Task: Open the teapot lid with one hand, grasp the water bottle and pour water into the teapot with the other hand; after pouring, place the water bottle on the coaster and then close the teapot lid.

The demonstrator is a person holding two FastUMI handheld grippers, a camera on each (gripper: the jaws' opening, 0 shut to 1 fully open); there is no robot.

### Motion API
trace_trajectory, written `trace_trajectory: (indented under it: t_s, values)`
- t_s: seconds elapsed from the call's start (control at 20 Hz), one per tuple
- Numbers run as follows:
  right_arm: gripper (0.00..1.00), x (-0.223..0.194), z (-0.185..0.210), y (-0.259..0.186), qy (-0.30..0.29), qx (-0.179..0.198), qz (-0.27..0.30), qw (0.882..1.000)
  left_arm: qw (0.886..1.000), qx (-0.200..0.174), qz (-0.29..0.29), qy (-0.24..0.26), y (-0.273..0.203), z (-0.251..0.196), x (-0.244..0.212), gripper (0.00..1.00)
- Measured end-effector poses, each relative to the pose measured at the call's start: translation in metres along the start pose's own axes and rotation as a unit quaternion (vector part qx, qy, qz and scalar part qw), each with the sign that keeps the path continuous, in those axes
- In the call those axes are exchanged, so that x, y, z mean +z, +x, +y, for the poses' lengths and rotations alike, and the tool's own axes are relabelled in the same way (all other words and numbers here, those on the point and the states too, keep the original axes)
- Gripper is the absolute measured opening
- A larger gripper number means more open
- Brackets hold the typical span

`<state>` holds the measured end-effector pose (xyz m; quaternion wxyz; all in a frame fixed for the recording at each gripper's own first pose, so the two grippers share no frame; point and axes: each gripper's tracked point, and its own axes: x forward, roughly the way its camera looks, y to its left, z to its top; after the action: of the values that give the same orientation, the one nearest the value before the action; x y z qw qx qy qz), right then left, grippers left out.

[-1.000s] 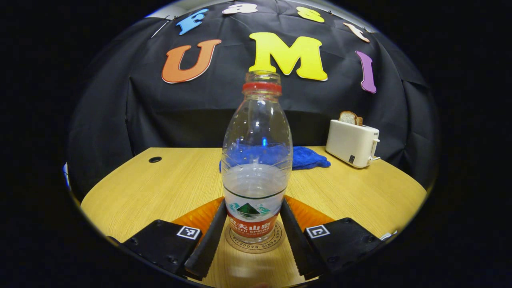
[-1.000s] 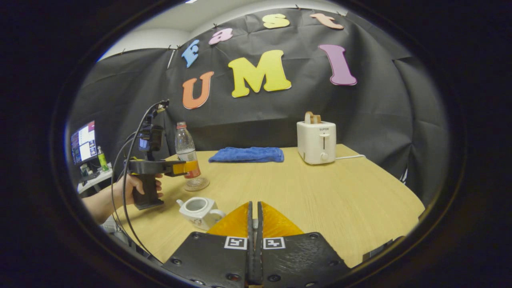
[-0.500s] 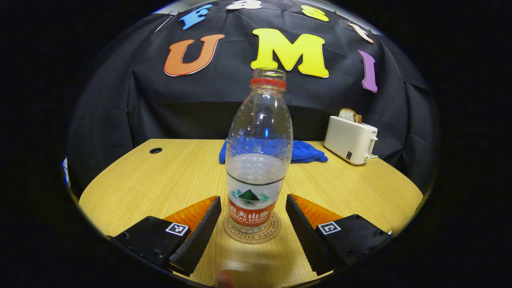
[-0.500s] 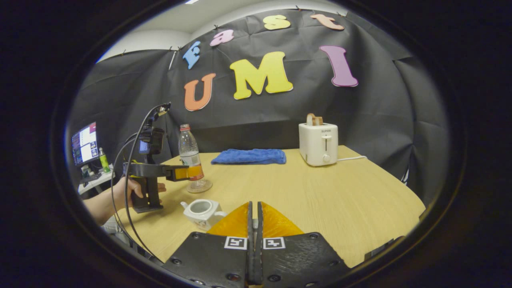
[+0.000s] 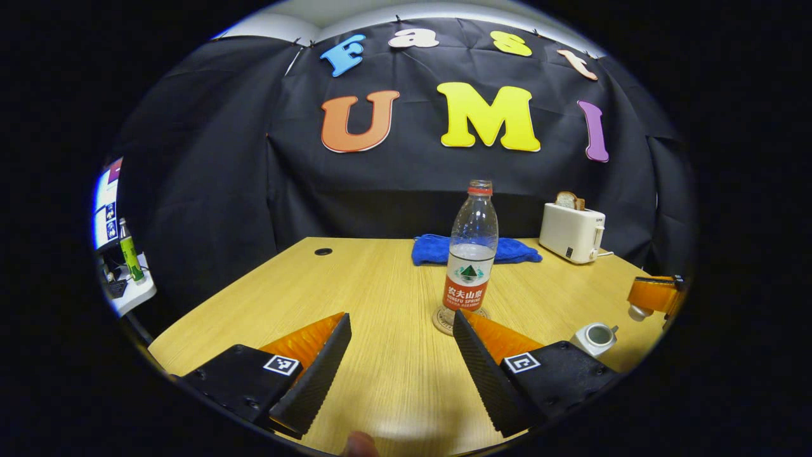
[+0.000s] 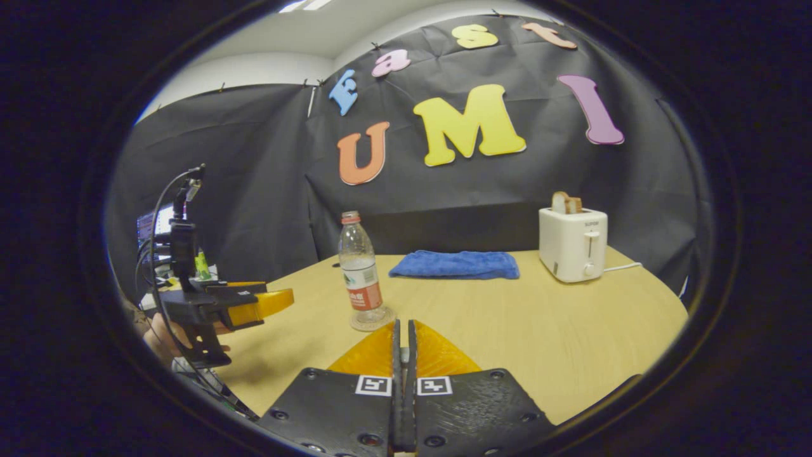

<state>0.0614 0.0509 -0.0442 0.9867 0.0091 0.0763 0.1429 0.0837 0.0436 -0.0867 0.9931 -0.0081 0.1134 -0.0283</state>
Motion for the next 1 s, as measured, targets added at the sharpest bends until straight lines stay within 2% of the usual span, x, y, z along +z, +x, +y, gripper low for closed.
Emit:
trace_trajectory:
  t_s: [0.25, 1.0]
  values:
    - [0.0, -0.01, 0.012, 0.021, -0.004, 0.011, 0.01, 1.0, 1.0, 0.025, -0.004, 0.006, -0.015, 0.026, -0.008, 1.0]
    - [0.0, -0.031, 0.01, 0.029, -0.022, -0.006, 0.01, 1.0, 0.999, 0.032, -0.022, -0.006, -0.027, 0.036, 0.006, 1.0]
